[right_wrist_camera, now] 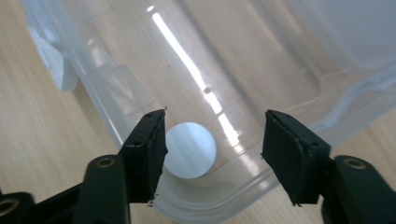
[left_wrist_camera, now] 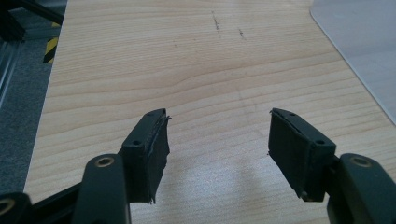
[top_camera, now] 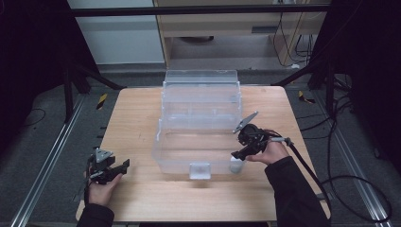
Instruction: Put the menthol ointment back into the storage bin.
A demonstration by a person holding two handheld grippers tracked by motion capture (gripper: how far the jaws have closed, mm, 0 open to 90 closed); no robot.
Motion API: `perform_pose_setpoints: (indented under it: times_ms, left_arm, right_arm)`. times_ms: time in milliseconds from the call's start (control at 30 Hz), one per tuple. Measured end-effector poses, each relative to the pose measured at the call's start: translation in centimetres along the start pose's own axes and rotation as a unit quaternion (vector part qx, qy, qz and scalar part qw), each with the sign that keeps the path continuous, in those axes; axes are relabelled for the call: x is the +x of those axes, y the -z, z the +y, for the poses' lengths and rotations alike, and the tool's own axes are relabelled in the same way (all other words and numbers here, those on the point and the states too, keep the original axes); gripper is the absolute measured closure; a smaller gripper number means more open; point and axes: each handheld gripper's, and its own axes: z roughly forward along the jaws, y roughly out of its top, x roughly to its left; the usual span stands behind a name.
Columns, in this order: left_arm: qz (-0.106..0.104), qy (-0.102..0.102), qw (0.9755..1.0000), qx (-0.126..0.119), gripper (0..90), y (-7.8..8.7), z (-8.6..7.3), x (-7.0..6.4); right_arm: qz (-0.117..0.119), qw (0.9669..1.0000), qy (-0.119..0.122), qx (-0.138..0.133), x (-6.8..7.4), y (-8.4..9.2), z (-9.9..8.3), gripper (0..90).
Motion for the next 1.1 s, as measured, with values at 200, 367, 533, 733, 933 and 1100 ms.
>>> perform_pose_setpoints:
  times_ms: [200, 367, 533, 733, 933, 1100]
  left_arm:
    - [-0.007, 0.000, 1.0000, -0.002, 41.5, 0.1, 0.0, 0.0]
    - [-0.015, 0.001, 0.9999, -0.002, 45.9, 0.1, 0.0, -0.1]
    - [-0.018, 0.003, 0.9998, -0.001, 49.9, 0.3, 0.1, -0.1]
    - [-0.019, -0.001, 0.9998, 0.002, 54.5, 0.3, 0.1, -0.1]
    - [-0.015, -0.004, 0.9999, 0.003, 52.2, 0.3, 0.1, -0.1]
    - [-0.009, -0.001, 1.0000, -0.001, 47.1, 0.3, 0.1, 0.0]
  right_arm:
    - [-0.030, 0.9964, -0.036, -0.072, -0.3, 2.2, -1.1, 32.1]
    - [-0.053, 0.9874, -0.074, -0.129, -0.4, 3.8, -3.0, 27.8]
    - [-0.077, 0.9754, -0.107, -0.176, -0.7, 4.9, -5.9, 25.7]
    - [-0.098, 0.9572, -0.156, -0.223, -1.5, 5.4, -9.0, 21.1]
    - [-0.108, 0.9515, -0.178, -0.226, -2.2, 4.1, -11.2, 19.5]
    - [-0.123, 0.9482, -0.189, -0.224, -2.7, 3.1, -12.4, 17.4]
